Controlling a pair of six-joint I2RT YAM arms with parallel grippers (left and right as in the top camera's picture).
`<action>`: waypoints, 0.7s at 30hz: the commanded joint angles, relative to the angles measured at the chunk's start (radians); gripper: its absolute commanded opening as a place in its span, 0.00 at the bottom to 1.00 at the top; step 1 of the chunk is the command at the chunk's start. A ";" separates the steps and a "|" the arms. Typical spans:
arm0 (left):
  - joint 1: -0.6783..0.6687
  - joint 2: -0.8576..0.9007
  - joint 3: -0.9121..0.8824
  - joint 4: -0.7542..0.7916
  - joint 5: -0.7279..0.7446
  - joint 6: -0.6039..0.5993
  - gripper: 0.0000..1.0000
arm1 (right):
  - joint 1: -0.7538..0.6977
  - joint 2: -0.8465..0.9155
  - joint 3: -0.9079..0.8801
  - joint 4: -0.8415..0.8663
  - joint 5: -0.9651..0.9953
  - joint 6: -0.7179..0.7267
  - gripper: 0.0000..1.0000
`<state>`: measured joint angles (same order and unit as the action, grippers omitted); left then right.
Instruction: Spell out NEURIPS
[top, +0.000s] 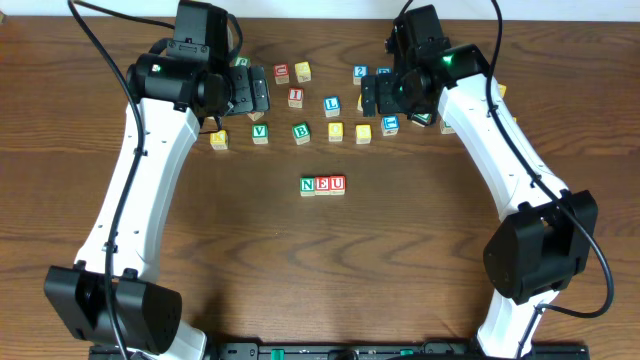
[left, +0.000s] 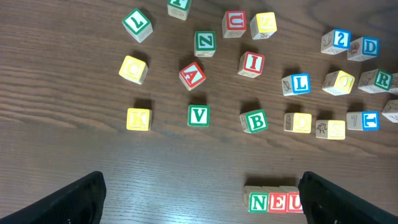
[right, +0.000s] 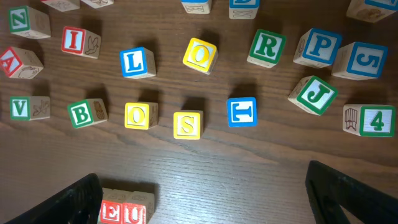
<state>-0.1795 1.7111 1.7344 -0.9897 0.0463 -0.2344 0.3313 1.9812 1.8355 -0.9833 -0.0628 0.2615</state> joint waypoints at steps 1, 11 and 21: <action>0.003 0.010 0.020 0.003 -0.005 0.013 0.98 | -0.009 0.000 0.018 0.000 0.004 -0.004 0.99; 0.004 0.029 0.020 0.039 -0.006 0.013 0.98 | -0.010 0.000 0.018 0.005 0.005 -0.004 0.99; 0.005 0.084 0.020 0.061 -0.013 0.014 0.98 | -0.010 0.000 0.018 0.003 0.005 -0.004 0.99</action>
<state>-0.1795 1.7802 1.7344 -0.9340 0.0460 -0.2344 0.3313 1.9812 1.8355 -0.9806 -0.0628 0.2615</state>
